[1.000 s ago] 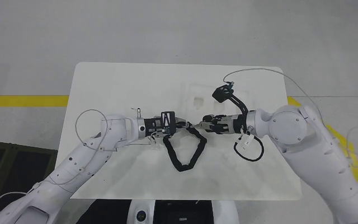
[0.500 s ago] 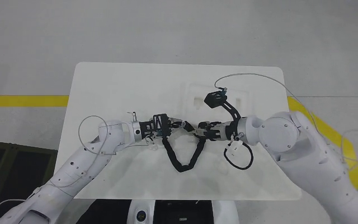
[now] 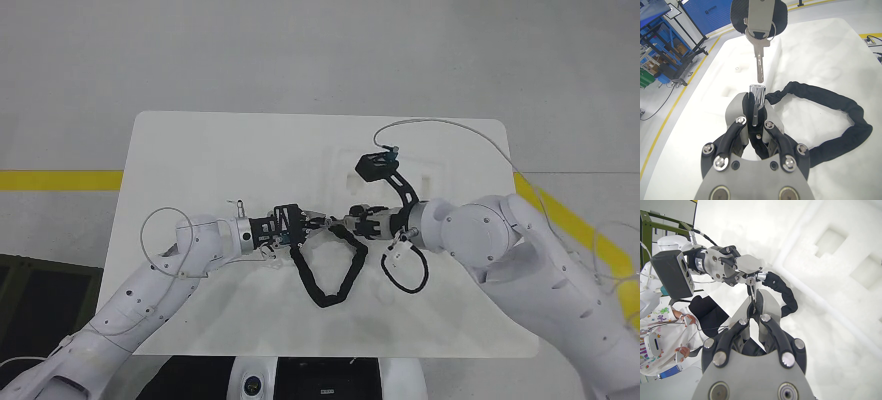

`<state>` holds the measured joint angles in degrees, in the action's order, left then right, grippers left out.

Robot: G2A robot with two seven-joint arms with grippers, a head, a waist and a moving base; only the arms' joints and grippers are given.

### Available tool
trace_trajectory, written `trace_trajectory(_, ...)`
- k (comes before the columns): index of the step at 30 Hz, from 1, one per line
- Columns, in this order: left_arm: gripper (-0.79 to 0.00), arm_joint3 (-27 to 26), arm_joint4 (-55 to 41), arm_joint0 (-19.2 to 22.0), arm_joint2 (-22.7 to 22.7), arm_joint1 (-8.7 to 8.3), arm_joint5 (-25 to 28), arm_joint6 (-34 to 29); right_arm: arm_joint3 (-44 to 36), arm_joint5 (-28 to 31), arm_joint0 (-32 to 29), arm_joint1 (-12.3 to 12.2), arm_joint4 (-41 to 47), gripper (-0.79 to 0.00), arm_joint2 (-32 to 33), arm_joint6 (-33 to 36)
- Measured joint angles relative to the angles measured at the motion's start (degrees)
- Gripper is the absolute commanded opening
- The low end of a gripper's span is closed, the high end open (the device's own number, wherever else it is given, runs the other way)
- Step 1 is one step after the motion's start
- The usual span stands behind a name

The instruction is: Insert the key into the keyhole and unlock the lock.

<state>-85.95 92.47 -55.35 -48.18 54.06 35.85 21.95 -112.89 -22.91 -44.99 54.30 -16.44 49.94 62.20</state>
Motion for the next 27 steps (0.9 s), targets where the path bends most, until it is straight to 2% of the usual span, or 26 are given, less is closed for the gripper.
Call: trace_trajectory(27,-0.785,0.0,0.0,0.0,0.0,0.00,0.0,0.0,1.0,-1.9,1.3,1.4,-1.3,-0.785,-0.9,1.3)
